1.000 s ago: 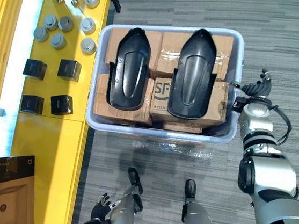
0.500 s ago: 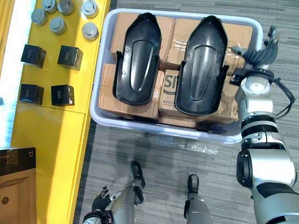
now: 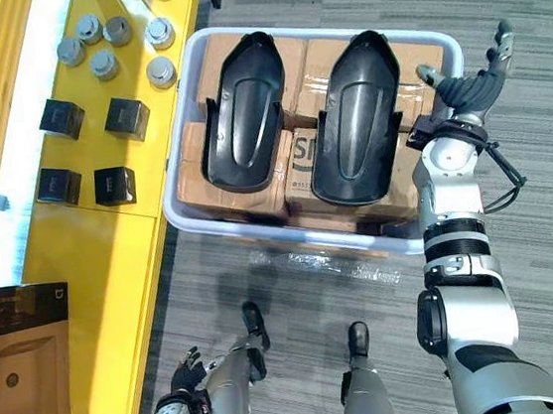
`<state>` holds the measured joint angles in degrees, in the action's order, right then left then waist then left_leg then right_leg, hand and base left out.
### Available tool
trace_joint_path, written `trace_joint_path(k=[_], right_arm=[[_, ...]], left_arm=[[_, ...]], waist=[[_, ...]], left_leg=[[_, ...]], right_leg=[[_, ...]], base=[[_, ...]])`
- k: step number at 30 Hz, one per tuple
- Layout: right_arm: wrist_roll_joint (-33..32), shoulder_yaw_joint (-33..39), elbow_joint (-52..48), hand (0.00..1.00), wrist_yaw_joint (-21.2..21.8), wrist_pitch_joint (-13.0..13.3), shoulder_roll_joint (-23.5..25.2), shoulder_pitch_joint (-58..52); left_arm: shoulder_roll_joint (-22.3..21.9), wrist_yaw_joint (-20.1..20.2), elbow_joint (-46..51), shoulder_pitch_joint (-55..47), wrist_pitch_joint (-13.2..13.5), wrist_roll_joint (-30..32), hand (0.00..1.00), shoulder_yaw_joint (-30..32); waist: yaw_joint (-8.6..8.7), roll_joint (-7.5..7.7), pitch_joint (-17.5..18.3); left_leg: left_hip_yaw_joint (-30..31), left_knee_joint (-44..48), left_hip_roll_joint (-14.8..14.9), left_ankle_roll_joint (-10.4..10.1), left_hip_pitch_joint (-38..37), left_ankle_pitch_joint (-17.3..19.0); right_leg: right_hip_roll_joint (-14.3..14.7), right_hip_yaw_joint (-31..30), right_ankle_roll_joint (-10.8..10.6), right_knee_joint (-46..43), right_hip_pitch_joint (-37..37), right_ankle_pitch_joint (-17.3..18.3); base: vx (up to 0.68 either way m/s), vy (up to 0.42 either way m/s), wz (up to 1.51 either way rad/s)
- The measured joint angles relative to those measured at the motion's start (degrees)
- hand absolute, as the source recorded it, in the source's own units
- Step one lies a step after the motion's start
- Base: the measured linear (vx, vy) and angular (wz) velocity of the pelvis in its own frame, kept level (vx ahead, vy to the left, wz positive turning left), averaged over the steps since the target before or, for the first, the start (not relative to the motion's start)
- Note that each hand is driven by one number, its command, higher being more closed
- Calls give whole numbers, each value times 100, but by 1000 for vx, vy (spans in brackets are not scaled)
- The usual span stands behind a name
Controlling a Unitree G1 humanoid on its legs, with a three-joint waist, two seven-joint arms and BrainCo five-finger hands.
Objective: Walk over and take plastic housings, then place them on the shelf
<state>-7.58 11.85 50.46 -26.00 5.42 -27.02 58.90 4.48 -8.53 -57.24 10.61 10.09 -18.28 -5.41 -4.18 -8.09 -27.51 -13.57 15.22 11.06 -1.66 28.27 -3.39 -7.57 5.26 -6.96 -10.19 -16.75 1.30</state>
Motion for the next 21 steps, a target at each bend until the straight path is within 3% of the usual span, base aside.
trace_joint_path(k=[8,9,16,21], right_arm=[[11,-133,1085,0,375,-203,-11,254],[118,-205,1157,100,369,-203,-34,316],[644,-542,1976,100,746,-332,-465,804],[1409,-351,2758,100,1050,-873,-662,1129]], left_arm=[[34,-1,-53,94,35,-153,0,-1],[43,-2,-89,132,43,-190,0,1],[61,0,-262,296,51,-295,0,-17],[58,-1,-235,321,13,-290,0,-93]], waist=[[-93,17,-10],[-96,30,-18],[-92,56,-25],[-117,56,-25]], left_leg=[[25,-157,-114,88,250,-166],[28,-183,-120,94,286,-199],[74,-325,-152,102,438,-395],[150,-442,-161,88,407,-537]], right_leg=[[-60,5,22,131,-244,-256],[-74,5,23,158,-272,-257],[-56,29,36,204,-443,-252],[-29,134,60,283,-383,-236]], base=[[-53,33,3],[-45,-3,3],[-24,-3,0],[5,-3,4]])
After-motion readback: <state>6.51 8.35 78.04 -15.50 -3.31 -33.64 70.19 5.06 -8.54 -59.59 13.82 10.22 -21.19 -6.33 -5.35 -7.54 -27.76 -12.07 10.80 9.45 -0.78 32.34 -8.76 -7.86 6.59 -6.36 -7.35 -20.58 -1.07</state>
